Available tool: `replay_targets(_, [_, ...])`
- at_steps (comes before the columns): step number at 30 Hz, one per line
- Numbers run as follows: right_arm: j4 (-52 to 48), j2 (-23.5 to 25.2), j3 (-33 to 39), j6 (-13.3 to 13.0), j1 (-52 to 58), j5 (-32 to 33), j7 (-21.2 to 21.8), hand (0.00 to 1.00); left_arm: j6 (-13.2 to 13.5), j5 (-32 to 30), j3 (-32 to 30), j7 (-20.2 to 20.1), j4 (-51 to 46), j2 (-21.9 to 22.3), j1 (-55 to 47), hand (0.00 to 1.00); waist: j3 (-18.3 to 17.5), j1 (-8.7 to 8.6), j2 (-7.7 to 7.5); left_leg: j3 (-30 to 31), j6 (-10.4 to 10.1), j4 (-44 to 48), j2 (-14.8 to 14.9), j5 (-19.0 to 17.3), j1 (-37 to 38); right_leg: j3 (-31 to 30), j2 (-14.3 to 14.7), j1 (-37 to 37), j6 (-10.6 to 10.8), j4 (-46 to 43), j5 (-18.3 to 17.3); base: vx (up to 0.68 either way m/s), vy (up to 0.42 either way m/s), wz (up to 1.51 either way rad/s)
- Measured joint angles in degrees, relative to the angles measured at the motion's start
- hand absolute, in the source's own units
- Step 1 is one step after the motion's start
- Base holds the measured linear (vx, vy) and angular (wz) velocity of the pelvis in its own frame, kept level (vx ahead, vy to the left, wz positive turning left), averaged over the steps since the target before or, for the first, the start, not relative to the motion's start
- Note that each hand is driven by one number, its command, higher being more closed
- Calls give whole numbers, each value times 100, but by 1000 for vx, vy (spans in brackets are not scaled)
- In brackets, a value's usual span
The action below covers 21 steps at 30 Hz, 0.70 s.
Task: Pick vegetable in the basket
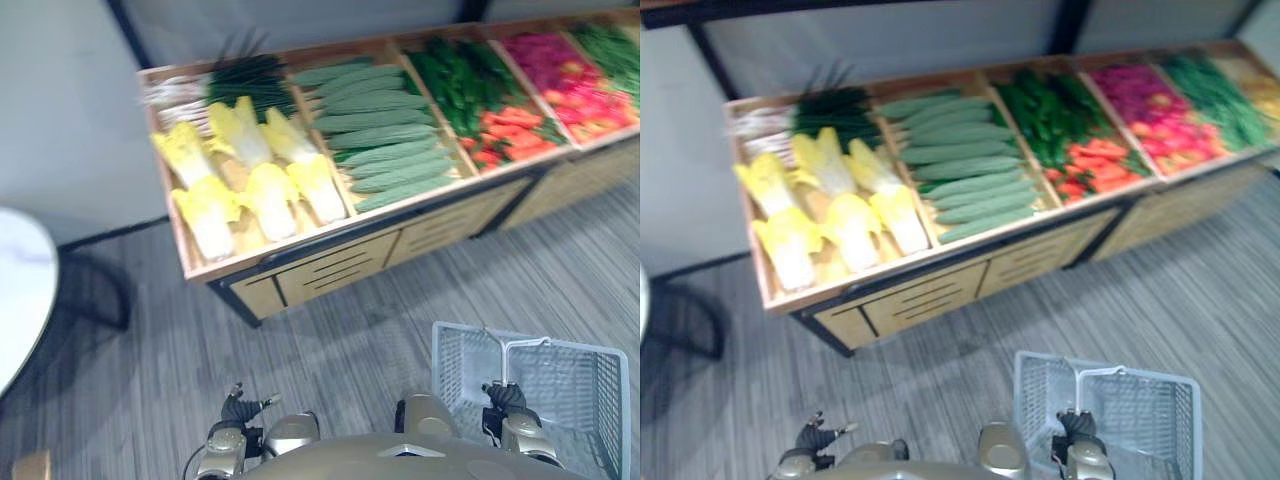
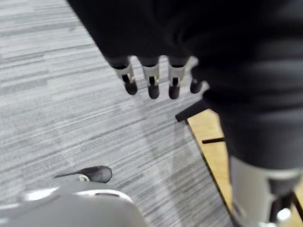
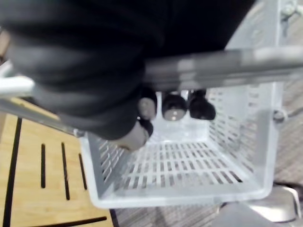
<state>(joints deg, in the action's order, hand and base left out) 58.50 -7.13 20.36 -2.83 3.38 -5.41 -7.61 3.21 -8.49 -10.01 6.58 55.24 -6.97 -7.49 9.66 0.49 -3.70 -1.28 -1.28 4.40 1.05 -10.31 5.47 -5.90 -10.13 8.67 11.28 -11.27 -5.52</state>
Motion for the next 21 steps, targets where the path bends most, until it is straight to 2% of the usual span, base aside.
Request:
replay_targets(1, [44,24,80,-6,-31,14,0,100,-18,-6,-29,2,87,8,12,0,28,4,24,227,-73,-24,52,-6,33,64,49,-13,-227,-190,60,273,-494,138])
replay_targets(3, [99,-124,431,0,-123,15,-77,100,-6,-3,-84,-15,54,279,-26,0,11,92,475,178,-258,-34,477,44,25,387,336,-92,-452,-260,-114,297,-377,72])
replay_targets(4, [103,-144,486,3,-132,18,-78,100,-9,-2,-118,-18,56,344,-47,0,14,62,583,44,-404,7,615,95,-7,572,391,-160,-534,-277,-160,291,-313,68])
replay_targets(5, [125,-117,622,16,-108,38,-80,100,-9,3,-181,-19,45,381,-10,0,11,5,589,-441,-595,136,764,219,-71,817,375,-303,-607,-252,-196,236,-258,85])
replay_targets(6, [139,-58,764,32,-5,90,-85,100,-8,17,-245,-18,1,385,46,0,16,-42,586,-1284,-626,289,910,267,-62,992,376,-563,-623,-117,-190,191,-208,82])
replay_targets(8, [138,-1,914,59,129,222,-118,100,-2,51,-311,-16,-111,386,131,0,22,-73,572,-1994,-565,124,937,414,42,1103,389,-865,-668,34,-205,121,-85,58])
replay_targets(11, [167,24,963,121,158,424,-110,100,12,120,-641,20,-778,230,397,0,-26,-96,533,-1585,-550,-146,807,633,50,1148,396,-904,-674,215,-210,127,-49,29])
replay_targets(13, [218,36,934,124,167,429,-104,100,27,121,-657,170,-1333,-245,717,0,-45,-99,518,-1404,-546,-184,805,649,-37,1163,386,-931,-654,474,-101,37,-15,8])
replay_targets(14, [211,35,914,122,172,426,-105,100,27,112,-644,208,-1436,-309,740,0,-49,-102,523,-1407,-548,-207,802,651,-31,1162,390,-934,-650,503,-80,9,25,-5])
replay_targets(16, [38,46,738,83,332,403,-114,100,94,-24,-491,529,-2290,-941,1096,0,-65,-108,551,-1400,-550,-292,765,658,-28,1164,400,-966,-639,688,77,-23,43,-6])
replay_targets(17, [-17,47,708,52,381,400,-114,100,134,-86,-436,606,-2468,-1116,1209,0,-73,-109,563,-1401,-548,-302,758,659,-24,1163,398,-970,-631,710,108,-35,44,-9])
replay_targets(19, [-155,14,594,-32,524,362,-149,100,245,-435,-240,866,-3136,-1716,1709,0,-83,-132,579,-1412,-523,-354,690,676,26,1130,355,-956,-620,727,201,-54,52,-13])
replay_targets(21, [-219,9,588,-75,572,187,-158,100,365,-649,-100,1010,-3543,-1976,2124,0,-83,-139,580,-1427,-515,-356,667,681,24,1082,330,-847,-612,623,219,-75,29,-18])
